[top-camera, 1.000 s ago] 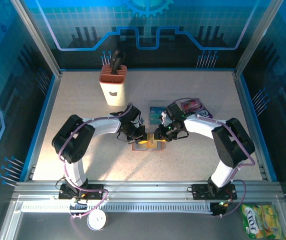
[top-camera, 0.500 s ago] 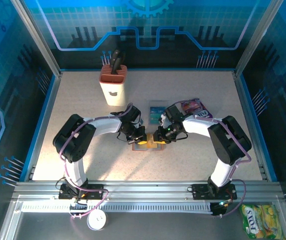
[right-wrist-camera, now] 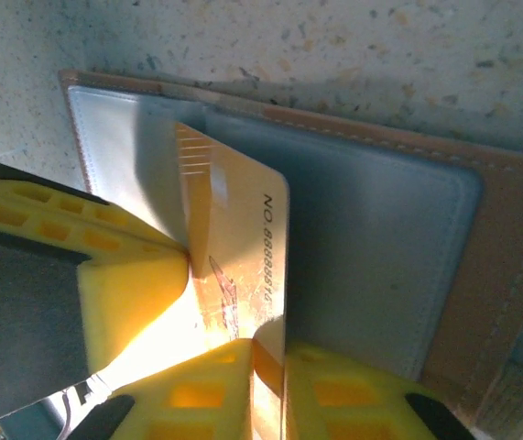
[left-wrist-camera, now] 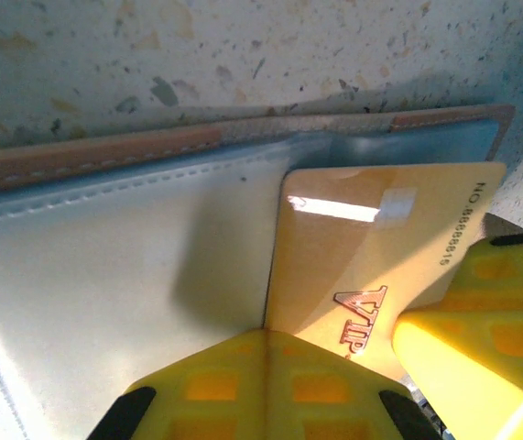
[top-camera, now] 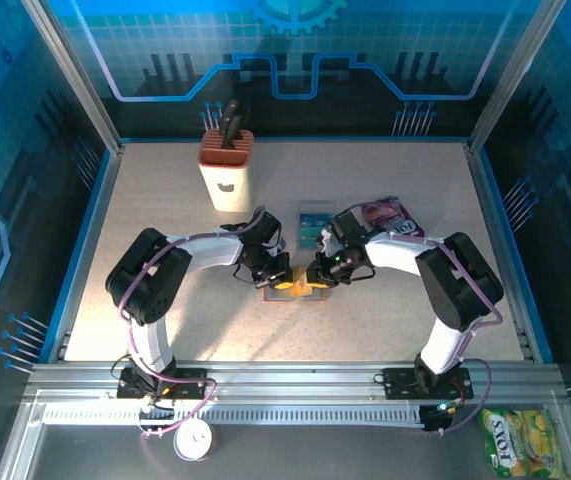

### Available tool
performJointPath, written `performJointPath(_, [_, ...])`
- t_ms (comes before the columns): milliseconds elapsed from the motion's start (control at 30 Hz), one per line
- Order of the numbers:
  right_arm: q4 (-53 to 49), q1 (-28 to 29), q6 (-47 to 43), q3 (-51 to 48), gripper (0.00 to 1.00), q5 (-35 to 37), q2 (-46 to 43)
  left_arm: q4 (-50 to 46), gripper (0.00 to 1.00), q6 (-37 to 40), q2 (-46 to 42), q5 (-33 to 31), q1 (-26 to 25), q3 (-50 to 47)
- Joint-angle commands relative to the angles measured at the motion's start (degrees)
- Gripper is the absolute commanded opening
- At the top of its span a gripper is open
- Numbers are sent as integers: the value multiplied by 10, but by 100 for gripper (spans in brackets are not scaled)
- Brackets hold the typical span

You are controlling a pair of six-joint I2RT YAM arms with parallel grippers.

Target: Take the credit cards out of the card holder

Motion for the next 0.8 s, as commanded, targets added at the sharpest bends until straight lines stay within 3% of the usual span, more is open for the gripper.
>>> performJointPath(0, [7, -8, 4, -4, 12, -10, -19, -28, 0, 8, 7, -8, -4, 13])
performJointPath(467, [-49, -13, -30, 18, 4, 17, -64, -31, 1, 10, -30, -10, -2, 20])
performJointPath(767, [-162, -17, -152, 86, 0, 55, -81, -17, 1, 4, -79, -33, 15, -8])
